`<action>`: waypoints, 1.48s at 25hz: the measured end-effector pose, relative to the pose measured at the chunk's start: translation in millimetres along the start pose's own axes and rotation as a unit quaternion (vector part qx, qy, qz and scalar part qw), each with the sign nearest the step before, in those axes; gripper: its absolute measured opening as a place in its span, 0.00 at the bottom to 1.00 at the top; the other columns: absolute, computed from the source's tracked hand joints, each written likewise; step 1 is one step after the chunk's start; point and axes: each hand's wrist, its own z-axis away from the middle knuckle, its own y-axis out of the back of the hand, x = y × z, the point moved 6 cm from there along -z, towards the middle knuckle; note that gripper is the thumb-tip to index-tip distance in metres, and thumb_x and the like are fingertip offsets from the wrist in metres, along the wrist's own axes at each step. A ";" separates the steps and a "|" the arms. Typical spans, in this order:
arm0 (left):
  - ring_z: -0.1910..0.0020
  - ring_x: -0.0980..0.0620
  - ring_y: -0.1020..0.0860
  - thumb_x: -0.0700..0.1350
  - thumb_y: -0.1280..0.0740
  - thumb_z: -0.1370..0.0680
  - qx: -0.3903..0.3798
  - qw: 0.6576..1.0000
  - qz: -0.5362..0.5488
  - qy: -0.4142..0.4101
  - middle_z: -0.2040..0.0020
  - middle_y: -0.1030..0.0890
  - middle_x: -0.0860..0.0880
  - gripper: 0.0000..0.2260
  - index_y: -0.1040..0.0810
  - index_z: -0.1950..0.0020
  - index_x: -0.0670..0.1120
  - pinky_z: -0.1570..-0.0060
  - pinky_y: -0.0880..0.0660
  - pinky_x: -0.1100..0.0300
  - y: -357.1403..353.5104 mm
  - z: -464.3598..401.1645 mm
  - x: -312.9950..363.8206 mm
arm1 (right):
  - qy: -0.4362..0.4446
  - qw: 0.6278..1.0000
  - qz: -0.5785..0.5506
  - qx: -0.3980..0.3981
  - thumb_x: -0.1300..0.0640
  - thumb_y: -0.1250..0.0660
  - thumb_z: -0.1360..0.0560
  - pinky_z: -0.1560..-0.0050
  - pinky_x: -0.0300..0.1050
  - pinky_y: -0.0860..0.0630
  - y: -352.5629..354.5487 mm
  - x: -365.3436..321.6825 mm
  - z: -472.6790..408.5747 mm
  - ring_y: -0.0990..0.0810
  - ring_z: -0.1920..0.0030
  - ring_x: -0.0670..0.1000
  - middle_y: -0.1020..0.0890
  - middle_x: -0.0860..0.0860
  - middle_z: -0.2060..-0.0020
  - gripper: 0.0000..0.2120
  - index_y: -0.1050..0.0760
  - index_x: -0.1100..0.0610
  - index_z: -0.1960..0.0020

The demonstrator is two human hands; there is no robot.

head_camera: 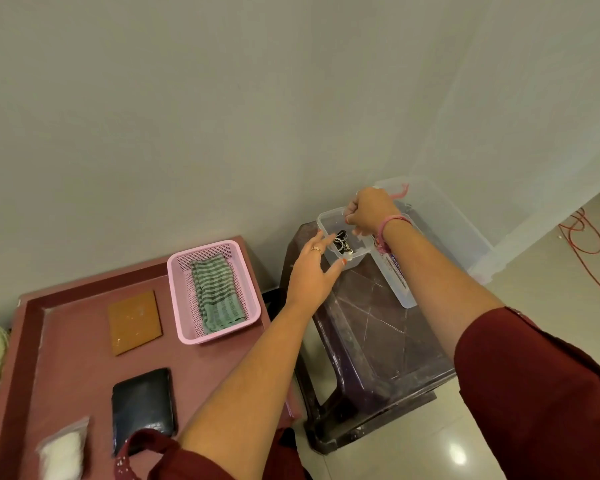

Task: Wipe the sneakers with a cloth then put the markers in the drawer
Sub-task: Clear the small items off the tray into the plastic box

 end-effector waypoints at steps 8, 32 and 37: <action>0.35 0.54 0.27 0.47 0.35 0.20 0.063 0.990 0.094 0.083 0.34 0.25 0.50 0.18 0.28 0.31 0.47 0.38 0.32 0.64 47.0 51.8 -20.5 | 0.032 0.982 -0.166 0.082 0.63 0.37 0.30 0.62 0.45 0.21 7.4 -16.9 44.2 0.17 0.66 0.51 0.16 0.55 0.66 0.07 0.22 0.55 0.63; 0.44 0.52 0.23 0.42 0.35 0.21 0.243 0.910 0.125 0.311 0.40 0.23 0.46 0.19 0.31 0.30 0.41 0.44 0.29 0.62 243.9 290.5 -208.9 | -0.052 0.897 -0.414 -0.146 0.63 0.34 0.26 0.67 0.35 0.24 -252.9 -203.8 198.1 0.21 0.65 0.45 0.18 0.53 0.59 0.13 0.24 0.59 0.42; 0.35 0.47 0.27 0.46 0.32 0.22 0.182 0.921 0.049 0.341 0.33 0.27 0.42 0.29 0.38 0.26 0.37 0.37 0.31 0.58 232.8 271.1 -244.9 | 0.000 0.950 -0.267 -0.160 0.61 0.33 0.27 0.43 0.43 0.28 -299.5 -242.7 164.9 0.21 0.48 0.53 0.19 0.56 0.50 0.18 0.26 0.64 0.38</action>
